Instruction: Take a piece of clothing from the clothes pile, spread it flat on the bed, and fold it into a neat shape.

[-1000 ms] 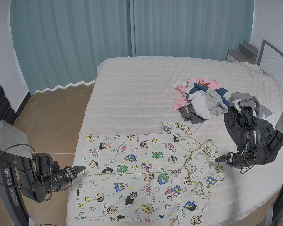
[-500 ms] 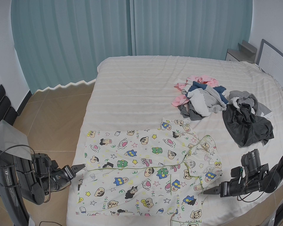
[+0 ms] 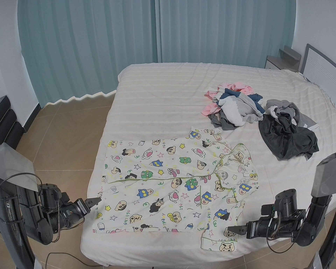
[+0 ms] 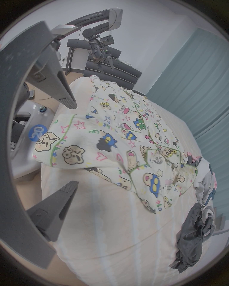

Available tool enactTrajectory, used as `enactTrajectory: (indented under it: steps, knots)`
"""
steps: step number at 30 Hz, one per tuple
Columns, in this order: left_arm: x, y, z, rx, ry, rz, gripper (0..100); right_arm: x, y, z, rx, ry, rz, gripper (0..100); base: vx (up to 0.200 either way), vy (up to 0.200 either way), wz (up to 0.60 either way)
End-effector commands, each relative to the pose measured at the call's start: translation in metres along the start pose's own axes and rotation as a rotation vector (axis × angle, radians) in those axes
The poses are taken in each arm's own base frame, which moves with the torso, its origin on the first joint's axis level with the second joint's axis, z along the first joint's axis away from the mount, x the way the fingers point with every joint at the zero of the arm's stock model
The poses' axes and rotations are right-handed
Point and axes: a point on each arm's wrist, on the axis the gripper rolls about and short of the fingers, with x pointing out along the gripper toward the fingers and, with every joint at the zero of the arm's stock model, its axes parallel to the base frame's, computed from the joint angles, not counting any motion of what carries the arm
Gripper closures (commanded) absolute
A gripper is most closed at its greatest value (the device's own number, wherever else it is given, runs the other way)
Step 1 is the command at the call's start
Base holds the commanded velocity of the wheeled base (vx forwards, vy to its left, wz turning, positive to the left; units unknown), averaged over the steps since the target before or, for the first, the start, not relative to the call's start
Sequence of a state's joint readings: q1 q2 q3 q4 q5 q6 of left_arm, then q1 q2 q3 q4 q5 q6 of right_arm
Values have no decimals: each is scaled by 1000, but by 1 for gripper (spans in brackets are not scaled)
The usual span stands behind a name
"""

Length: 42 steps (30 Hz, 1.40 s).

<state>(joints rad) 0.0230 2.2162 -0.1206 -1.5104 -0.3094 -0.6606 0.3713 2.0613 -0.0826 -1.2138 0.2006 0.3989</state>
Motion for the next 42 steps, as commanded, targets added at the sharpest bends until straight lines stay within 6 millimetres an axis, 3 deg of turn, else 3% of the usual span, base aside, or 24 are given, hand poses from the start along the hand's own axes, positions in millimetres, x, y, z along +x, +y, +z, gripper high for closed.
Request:
enactTrajectory:
  steps: [1, 9, 35, 36, 42]
  knots:
    - [3, 3, -2, -1, 13, 9, 0, 32, -17, -46, 3, 160, -92, 0, -200, 0, 0]
    - [0, 2, -3, -7, 23, -2, 0, 35, -12, -48, 16, 167, -55, 0, 0, 0, 0]
    - [2, 2, -4, -10, 24, 0, 0, 76, 2, -6, 273, -43, 47, 0, 0, 0, 0]
    - [2, 2, -4, -11, 25, 2, 0, 76, 2, -7, 278, -39, 44, 100, 0, 0, 0]
    - [1, 2, -5, -3, 25, 8, 0, 73, 1, -11, 281, -23, 35, 100, 0, 0, 0]
